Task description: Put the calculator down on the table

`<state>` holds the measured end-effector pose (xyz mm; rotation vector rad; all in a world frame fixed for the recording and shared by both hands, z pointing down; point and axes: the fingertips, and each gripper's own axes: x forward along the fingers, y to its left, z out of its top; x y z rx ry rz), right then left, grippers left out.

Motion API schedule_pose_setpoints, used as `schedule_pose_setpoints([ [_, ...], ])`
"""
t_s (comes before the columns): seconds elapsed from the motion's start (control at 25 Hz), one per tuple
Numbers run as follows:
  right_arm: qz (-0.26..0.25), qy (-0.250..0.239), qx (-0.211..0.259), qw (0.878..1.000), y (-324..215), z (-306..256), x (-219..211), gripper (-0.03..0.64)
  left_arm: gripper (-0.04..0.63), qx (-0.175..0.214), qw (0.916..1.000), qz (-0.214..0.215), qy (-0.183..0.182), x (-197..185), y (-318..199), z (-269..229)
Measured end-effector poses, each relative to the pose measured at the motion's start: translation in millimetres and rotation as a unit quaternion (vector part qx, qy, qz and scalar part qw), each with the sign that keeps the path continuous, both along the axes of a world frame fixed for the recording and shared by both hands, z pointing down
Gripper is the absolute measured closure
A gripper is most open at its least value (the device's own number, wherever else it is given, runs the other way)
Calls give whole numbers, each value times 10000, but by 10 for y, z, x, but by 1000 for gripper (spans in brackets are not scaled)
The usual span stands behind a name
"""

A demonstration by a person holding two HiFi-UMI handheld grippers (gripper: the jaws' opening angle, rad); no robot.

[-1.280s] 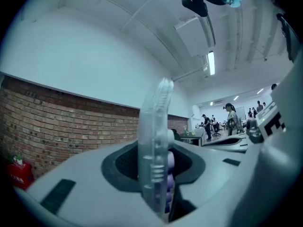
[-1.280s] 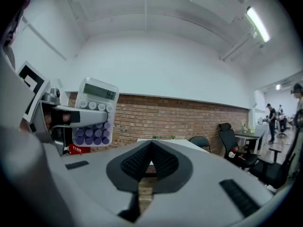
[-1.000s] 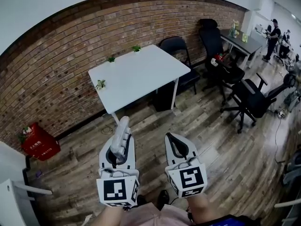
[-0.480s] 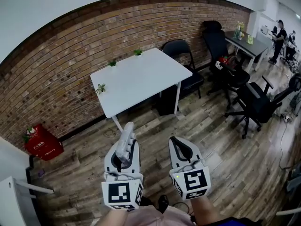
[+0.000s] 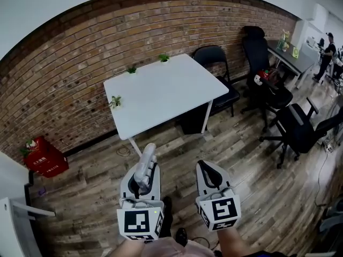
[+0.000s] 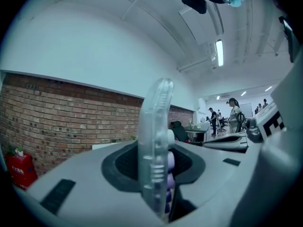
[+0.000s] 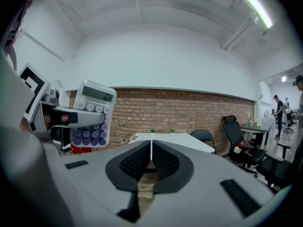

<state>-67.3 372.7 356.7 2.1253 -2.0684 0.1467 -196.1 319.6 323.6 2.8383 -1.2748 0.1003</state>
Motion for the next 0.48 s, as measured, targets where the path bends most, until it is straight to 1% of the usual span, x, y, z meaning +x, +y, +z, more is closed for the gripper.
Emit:
schedule_pose_setpoints([
  [0.16,-20,-127,-116,9999,-508,97,71,607,460,-62,10000,39,2,103,-500,61],
  [0.36,-46,-90,-171,9998,-1219,92,114,611,460,-150,9999,65,-18,165,-1182,95],
  [0.48,-4,-46,-129,9999,-1593,14,163,614,460,-103,9999,115,-2,211,-1578,36],
])
